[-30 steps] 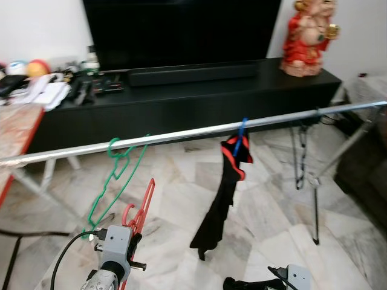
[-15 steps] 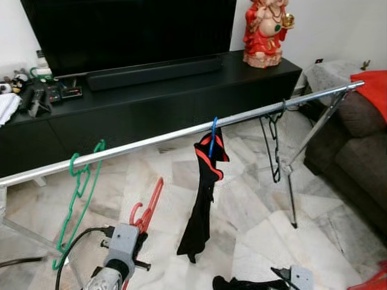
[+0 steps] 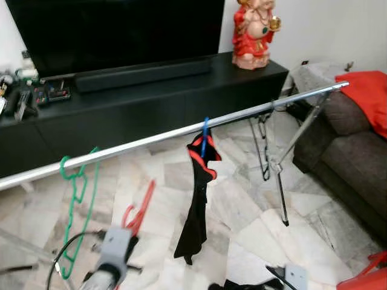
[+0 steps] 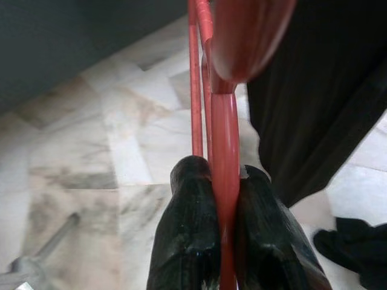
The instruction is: Hang hanger
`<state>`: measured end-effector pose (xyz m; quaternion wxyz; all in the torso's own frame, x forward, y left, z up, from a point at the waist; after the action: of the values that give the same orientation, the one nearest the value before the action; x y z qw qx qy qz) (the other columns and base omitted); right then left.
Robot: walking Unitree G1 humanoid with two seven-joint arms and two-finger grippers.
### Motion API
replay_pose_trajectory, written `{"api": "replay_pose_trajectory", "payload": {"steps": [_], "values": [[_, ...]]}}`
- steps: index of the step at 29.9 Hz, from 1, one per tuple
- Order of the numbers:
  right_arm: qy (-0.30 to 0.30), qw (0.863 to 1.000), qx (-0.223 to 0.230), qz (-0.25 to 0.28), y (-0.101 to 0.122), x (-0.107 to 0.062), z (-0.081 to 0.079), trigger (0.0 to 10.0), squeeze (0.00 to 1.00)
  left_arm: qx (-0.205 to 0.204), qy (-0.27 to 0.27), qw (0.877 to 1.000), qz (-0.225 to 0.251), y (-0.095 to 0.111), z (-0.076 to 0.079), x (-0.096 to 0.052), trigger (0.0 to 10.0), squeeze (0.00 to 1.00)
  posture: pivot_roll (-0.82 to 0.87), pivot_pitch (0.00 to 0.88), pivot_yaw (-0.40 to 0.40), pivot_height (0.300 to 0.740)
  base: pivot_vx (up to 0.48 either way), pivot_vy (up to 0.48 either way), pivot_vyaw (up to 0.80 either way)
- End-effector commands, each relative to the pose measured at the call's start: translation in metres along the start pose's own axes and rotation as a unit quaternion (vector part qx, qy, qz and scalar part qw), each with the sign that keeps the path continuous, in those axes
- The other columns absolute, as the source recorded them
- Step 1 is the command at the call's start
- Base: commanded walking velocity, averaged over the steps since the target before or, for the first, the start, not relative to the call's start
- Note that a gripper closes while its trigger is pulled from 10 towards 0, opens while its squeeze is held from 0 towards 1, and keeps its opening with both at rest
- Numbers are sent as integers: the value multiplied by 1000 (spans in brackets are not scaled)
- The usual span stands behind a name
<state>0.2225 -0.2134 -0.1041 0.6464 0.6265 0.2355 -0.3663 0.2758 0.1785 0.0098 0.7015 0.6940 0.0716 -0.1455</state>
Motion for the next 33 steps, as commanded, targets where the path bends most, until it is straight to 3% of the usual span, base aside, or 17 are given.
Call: {"api": "replay_pose_trajectory", "payload": {"steps": [1,20,33], "values": [[-5,1000,2,-1,-2,0,4,10000,0,0,-7,1000,1,1,4,1,10000,0,103,62,-3,740,0,0,0],[-6,1000,3,-1,-2,0,4,10000,0,-8,-7,1000,1,1,5,0,10000,0,102,61,-4,740,0,0,0],[-5,1000,0,-1,-2,0,5,10000,0,-9,-6,1000,1,1,5,1,10000,0,102,62,-8,740,-291,0,0]]}}
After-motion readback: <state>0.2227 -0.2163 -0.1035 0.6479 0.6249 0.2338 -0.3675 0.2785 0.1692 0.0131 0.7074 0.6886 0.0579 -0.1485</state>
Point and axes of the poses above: a point about 5 cm out from each wrist's last joint towards the gripper, its own x axis pointing out of the wrist towards the gripper, its own y axis along the axis of the wrist's last joint, z = x × y, the point moved 4 cm from there along x, pointing out of the wrist towards the gripper, and after that the axes turned 9 degrees about -x, right-handed, at the moved point
